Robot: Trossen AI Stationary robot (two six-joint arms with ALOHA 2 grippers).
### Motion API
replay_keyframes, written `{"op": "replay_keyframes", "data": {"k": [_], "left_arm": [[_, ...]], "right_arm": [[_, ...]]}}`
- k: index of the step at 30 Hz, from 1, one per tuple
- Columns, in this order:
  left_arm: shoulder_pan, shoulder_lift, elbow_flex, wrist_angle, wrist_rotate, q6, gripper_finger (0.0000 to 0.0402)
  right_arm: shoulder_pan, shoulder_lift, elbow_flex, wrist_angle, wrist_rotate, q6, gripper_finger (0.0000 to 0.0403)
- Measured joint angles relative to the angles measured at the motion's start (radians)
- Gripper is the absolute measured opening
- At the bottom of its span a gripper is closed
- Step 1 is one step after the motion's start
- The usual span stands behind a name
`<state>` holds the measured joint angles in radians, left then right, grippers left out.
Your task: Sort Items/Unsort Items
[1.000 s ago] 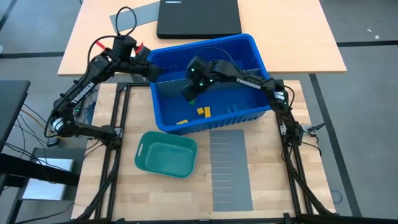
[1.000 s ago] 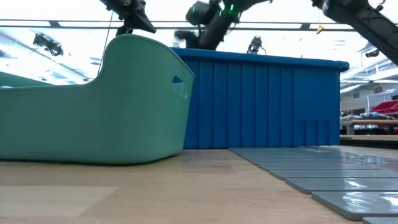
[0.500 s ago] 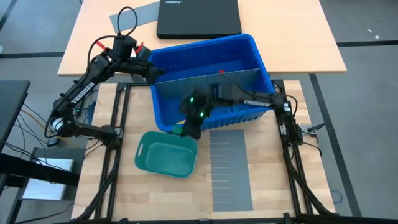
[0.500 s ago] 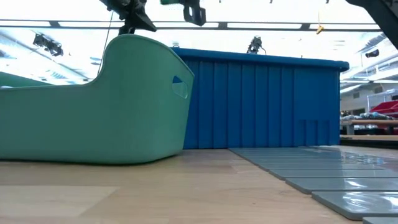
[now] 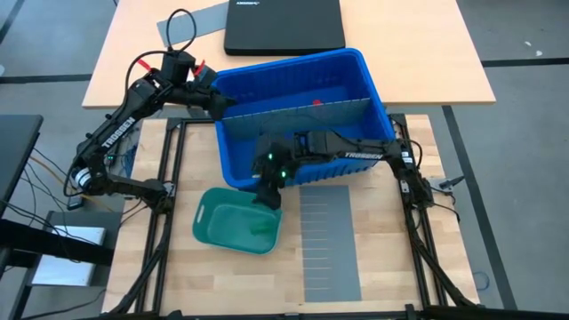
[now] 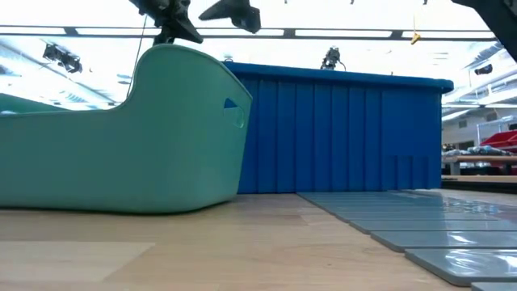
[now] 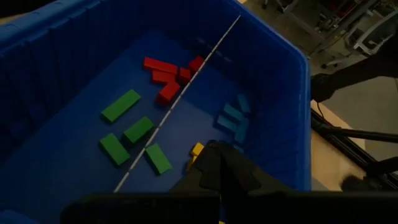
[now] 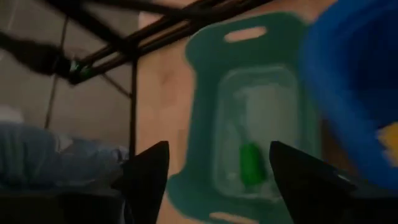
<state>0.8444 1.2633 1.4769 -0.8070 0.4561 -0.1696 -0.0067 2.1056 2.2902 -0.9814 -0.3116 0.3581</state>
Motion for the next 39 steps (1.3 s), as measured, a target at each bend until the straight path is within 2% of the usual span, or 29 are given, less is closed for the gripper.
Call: {"op": "replay_keyframes", "data": {"k": [3, 10, 18, 21, 25, 29, 35, 39], "left_arm": [[0.000, 0.003, 0.000, 0.001, 0.001, -0.018, 0.0001], [0.000, 0.003, 0.000, 0.001, 0.007, -0.021, 0.0001], [0.000, 0.003, 0.000, -0.011, 0.007, -0.051, 0.0001], [0.000, 0.003, 0.000, -0.023, -0.028, -0.079, 0.0001], [0.000, 0.003, 0.000, -0.033, -0.053, -0.076, 0.0001], [0.001, 0.003, 0.000, -0.071, -0.065, -0.059, 0.0001], [0.001, 0.003, 0.000, -0.165, -0.086, 0.043, 0.0001], [0.001, 0.003, 0.000, -0.192, -0.100, 0.100, 0.0001]], "right_arm": [[-0.050, -0.005, 0.007, 0.000, 0.025, 0.021, 0.0284], [-0.211, 0.001, 0.006, -0.024, 0.206, 0.115, 0.0262], [-0.365, 0.002, -0.183, -0.034, 0.258, 0.397, 0.0260], [-0.374, 0.004, -0.285, 0.006, 0.262, 0.569, 0.0267], [-0.369, 0.004, -0.413, 0.169, 0.274, 0.780, 0.0279], [-0.362, 0.005, -0.502, 0.327, 0.361, 0.940, 0.0284], [-0.362, 0.004, -0.549, 0.357, 0.498, 1.043, 0.0284], [-0.361, 0.004, -0.568, 0.430, 0.513, 1.018, 0.0282]]}}
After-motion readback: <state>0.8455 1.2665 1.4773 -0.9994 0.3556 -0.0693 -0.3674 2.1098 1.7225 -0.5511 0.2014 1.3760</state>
